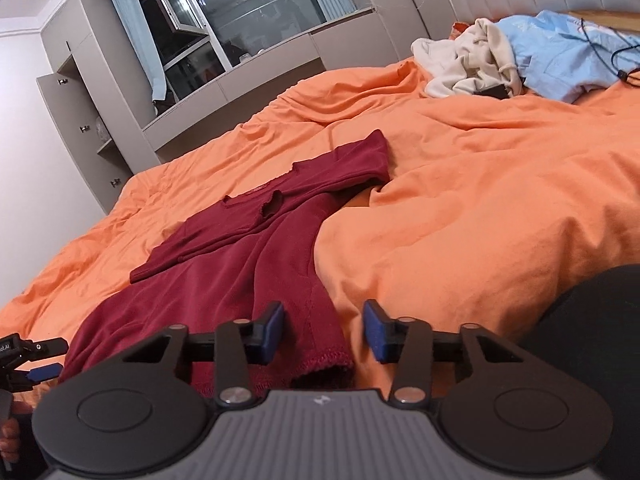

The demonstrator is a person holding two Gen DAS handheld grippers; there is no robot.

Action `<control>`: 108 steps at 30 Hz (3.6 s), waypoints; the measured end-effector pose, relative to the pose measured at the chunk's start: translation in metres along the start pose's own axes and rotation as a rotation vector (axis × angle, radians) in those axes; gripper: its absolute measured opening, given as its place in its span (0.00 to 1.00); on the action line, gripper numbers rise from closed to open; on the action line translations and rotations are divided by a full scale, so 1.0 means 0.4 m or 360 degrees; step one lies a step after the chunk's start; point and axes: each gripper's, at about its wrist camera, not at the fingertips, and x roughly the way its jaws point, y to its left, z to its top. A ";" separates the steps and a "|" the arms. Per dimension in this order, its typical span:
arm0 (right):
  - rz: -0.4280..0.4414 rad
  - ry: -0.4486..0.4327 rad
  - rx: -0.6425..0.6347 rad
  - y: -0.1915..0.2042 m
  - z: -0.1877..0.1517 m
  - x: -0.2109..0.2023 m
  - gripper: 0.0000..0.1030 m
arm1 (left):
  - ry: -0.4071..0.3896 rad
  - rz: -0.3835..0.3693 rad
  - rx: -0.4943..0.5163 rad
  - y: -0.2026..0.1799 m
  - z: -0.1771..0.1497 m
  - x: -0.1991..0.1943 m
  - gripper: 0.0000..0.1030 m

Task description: Fold small clothes

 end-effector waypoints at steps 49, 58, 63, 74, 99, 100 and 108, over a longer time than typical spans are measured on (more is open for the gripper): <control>-0.0019 -0.0111 -0.0625 0.039 -0.009 -0.141 0.97 | -0.0230 0.0211 0.0264 -0.082 -0.049 -0.159 0.95; -0.0114 0.0060 -0.1206 0.122 -0.078 -0.107 1.00 | -0.0238 0.0189 0.0398 -0.122 -0.059 -0.162 0.99; -0.0263 0.0062 -0.1402 0.153 -0.119 -0.083 1.00 | -0.0205 0.0157 0.0458 -0.150 -0.068 -0.144 0.99; -0.0236 -0.0172 -0.1767 0.203 -0.178 -0.089 0.46 | -0.0230 0.0075 0.0794 -0.234 -0.121 -0.145 1.00; 0.0019 -0.0185 -0.1057 0.154 -0.031 -0.091 0.20 | -0.0254 0.0364 0.1100 -0.272 -0.195 -0.033 0.80; 0.0002 -0.0178 -0.1083 0.154 -0.040 -0.090 0.25 | -0.0263 0.0370 0.1088 -0.260 -0.186 -0.042 0.72; -0.0074 -0.0060 -0.1291 0.187 -0.106 -0.074 0.73 | -0.0343 0.0270 0.0967 -0.223 -0.134 -0.076 0.45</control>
